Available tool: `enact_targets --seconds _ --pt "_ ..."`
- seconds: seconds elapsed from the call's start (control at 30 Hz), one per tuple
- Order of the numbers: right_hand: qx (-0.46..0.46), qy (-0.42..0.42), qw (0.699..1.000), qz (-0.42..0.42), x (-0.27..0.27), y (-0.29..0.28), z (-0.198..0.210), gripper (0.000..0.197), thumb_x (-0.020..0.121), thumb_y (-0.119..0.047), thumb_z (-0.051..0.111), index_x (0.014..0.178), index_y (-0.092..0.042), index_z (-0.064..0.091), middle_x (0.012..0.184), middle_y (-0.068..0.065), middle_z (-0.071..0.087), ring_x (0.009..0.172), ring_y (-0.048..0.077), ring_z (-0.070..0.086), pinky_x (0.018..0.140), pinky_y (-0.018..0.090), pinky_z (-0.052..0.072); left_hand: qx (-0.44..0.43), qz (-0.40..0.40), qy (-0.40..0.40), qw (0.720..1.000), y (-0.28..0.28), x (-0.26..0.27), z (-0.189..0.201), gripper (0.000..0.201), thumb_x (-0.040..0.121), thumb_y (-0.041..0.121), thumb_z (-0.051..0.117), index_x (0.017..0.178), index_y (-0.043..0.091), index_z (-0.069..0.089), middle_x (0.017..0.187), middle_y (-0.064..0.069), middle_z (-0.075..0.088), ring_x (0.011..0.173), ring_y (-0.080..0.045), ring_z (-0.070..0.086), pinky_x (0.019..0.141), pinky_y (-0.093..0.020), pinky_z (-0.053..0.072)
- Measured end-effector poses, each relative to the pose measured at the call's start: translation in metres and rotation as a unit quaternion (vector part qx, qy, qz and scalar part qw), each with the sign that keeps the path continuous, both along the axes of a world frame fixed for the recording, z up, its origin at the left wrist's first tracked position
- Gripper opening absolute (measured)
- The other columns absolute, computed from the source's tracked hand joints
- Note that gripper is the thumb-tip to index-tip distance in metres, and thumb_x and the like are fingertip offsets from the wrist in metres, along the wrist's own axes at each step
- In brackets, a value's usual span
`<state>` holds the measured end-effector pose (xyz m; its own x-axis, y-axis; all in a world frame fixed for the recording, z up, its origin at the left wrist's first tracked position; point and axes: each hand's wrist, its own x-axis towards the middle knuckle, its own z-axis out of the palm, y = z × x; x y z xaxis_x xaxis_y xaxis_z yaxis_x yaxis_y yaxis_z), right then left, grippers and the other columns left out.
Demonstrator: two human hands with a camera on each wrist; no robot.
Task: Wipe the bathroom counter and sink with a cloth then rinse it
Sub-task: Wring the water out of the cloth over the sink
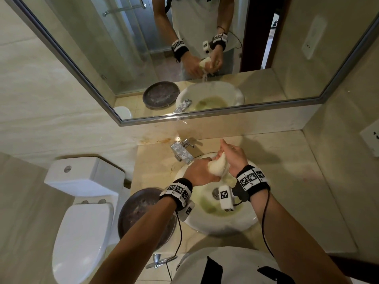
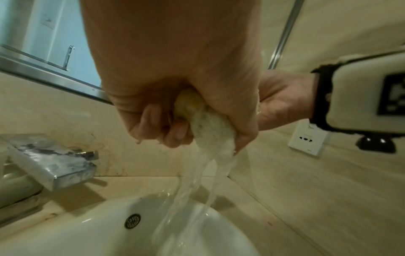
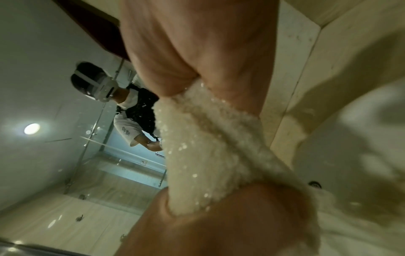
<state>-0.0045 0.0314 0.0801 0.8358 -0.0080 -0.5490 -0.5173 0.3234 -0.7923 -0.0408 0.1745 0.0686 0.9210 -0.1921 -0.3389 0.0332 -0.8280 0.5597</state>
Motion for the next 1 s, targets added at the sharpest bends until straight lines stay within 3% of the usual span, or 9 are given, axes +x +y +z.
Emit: enact_targets --seconds 0.13,0.37,0.47,0.53,0.6,0.67,0.77,0.87,1.0 --pt "-0.008 0.045 0.998 -0.047 -0.003 0.003 -0.005 0.040 0.102 -0.029 0.059 0.067 -0.010 0.050 0.054 0.007 0.052 0.046 0.020 0.052 0.051 0.026 0.051 0.077 -0.005 -0.050 0.996 -0.005 -0.006 -0.006 0.057 0.068 0.050 0.080 0.112 0.020 0.059 0.101 0.000 0.068 0.088 -0.022 0.064 0.068 -0.032 0.047" --pt "0.021 0.084 0.993 -0.077 -0.008 0.007 -0.020 0.040 0.103 -0.028 0.056 0.069 -0.009 0.048 0.051 0.007 0.049 0.041 0.019 0.050 0.052 0.029 0.050 0.146 -0.004 -0.059 0.988 -0.008 -0.015 -0.017 0.056 0.073 0.051 0.075 0.110 0.016 0.051 0.101 -0.005 0.066 0.087 -0.028 0.064 0.062 -0.033 0.042" --pt "0.013 0.069 0.997 -0.043 -0.008 0.004 -0.023 0.037 0.093 -0.035 0.072 0.071 -0.010 0.054 0.058 0.010 0.058 0.050 0.022 0.057 0.068 0.039 0.056 0.023 0.012 0.058 0.998 -0.002 -0.012 -0.012 0.064 0.075 0.042 0.080 0.118 0.011 0.043 0.107 -0.005 0.063 0.092 -0.024 0.060 0.071 -0.036 0.050" --pt "0.004 0.031 0.999 -0.003 -0.009 0.000 -0.020 0.038 0.078 -0.037 0.086 0.070 -0.014 0.057 0.064 0.012 0.063 0.060 0.024 0.060 0.075 0.042 0.056 -0.086 0.029 0.156 0.984 0.005 -0.008 -0.002 0.072 0.077 0.038 0.079 0.128 0.012 0.035 0.113 -0.001 0.058 0.095 -0.018 0.058 0.072 -0.030 0.051" --pt "0.006 -0.016 0.999 0.037 -0.009 -0.002 -0.016 0.043 0.066 -0.031 0.094 0.069 -0.019 0.053 0.068 0.012 0.063 0.070 0.026 0.060 0.077 0.043 0.054 -0.153 0.032 0.193 0.969 0.015 -0.004 0.009 0.070 0.080 0.035 0.075 0.134 0.014 0.035 0.117 -0.002 0.058 0.097 -0.016 0.059 0.072 -0.032 0.054" --pt "0.012 -0.053 0.996 0.068 -0.008 -0.002 -0.012 0.043 0.067 -0.013 0.093 0.075 -0.019 0.051 0.072 0.010 0.062 0.075 0.027 0.060 0.075 0.042 0.053 -0.186 0.030 0.173 0.967 0.024 0.000 0.018 0.058 0.082 0.028 0.077 0.130 0.018 0.045 0.110 0.000 0.061 0.092 -0.014 0.060 0.068 -0.030 0.055" --pt "-0.018 -0.091 0.989 0.114 -0.006 0.003 -0.004 0.037 0.074 0.009 0.077 0.083 -0.016 0.052 0.080 0.008 0.065 0.079 0.026 0.063 0.071 0.038 0.055 -0.203 0.024 0.147 0.968 0.031 0.006 0.023 0.039 0.076 0.020 0.085 0.102 0.027 0.057 0.093 0.013 0.065 0.087 -0.008 0.062 0.068 -0.016 0.048" --pt "-0.028 -0.116 0.983 0.136 -0.005 0.007 0.005 0.028 0.081 0.008 0.073 0.093 -0.011 0.057 0.083 0.012 0.070 0.077 0.025 0.069 0.071 0.037 0.058 -0.196 0.036 0.135 0.971 0.032 0.006 0.020 0.045 0.067 0.028 0.090 0.103 0.025 0.063 0.099 0.005 0.070 0.094 -0.015 0.067 0.082 -0.027 0.053" --pt "-0.025 -0.088 0.993 0.070 -0.006 0.011 0.004 0.014 0.089 -0.001 0.070 0.102 0.001 0.067 0.077 0.017 0.069 0.070 0.027 0.066 0.069 0.038 0.058 -0.127 0.048 0.081 0.987 0.025 0.001 0.014 0.036 0.064 0.033 0.083 0.093 0.018 0.069 0.086 0.000 0.073 0.081 -0.019 0.069 0.069 -0.032 0.053"
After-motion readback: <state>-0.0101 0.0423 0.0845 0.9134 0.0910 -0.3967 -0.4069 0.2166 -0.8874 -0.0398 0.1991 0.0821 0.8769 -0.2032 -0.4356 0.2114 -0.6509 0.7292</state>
